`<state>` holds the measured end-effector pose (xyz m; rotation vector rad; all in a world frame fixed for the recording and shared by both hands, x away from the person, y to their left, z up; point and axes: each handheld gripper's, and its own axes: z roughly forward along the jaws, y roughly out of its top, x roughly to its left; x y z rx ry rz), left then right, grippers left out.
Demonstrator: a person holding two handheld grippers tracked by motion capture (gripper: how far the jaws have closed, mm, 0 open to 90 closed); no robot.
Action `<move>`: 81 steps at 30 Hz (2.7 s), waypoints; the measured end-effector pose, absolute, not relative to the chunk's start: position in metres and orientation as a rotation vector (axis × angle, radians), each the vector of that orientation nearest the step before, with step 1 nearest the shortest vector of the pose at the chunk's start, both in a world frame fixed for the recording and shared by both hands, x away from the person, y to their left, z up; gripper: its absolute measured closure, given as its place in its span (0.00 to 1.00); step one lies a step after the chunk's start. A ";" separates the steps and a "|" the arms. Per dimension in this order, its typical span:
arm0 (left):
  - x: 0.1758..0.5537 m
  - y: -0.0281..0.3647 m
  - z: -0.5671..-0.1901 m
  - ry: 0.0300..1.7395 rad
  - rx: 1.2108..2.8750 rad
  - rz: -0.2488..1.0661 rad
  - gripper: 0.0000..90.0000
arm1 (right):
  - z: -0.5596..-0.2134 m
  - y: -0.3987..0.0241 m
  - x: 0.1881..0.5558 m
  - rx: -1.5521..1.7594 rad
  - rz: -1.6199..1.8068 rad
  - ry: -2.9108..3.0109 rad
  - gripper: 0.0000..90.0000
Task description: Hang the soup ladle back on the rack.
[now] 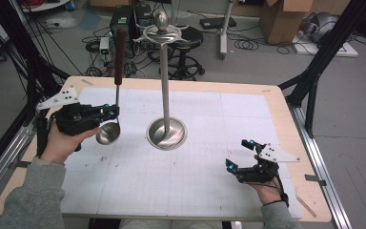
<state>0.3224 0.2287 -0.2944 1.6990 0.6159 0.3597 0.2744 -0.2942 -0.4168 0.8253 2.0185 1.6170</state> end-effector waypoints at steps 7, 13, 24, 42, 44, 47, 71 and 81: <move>0.325 0.221 -0.294 0.612 1.708 0.361 0.94 | -0.417 -0.294 0.274 0.828 1.613 2.023 0.04; 0.329 0.218 -0.293 0.623 1.704 0.354 0.94 | -0.418 -0.294 0.275 0.830 1.617 2.031 0.04; 0.332 0.206 -0.290 0.617 1.697 0.340 0.94 | -0.418 -0.294 0.275 0.828 1.612 2.036 0.04; 0.329 0.205 -0.291 0.606 1.725 0.330 0.94 | -0.419 -0.293 0.275 0.827 1.608 2.039 0.04; 0.330 0.204 -0.291 0.607 1.727 0.320 0.94 | -0.418 -0.293 0.275 0.825 1.609 2.038 0.04; 0.332 0.202 -0.292 0.611 1.725 0.307 0.94 | -0.419 -0.293 0.275 0.827 1.609 2.040 0.04; 0.348 0.177 -0.295 0.648 1.803 0.294 0.94 | -0.419 -0.293 0.275 0.822 1.612 2.041 0.04; 0.356 0.166 -0.297 0.658 1.806 0.323 0.92 | -0.419 -0.293 0.275 0.820 1.609 2.044 0.04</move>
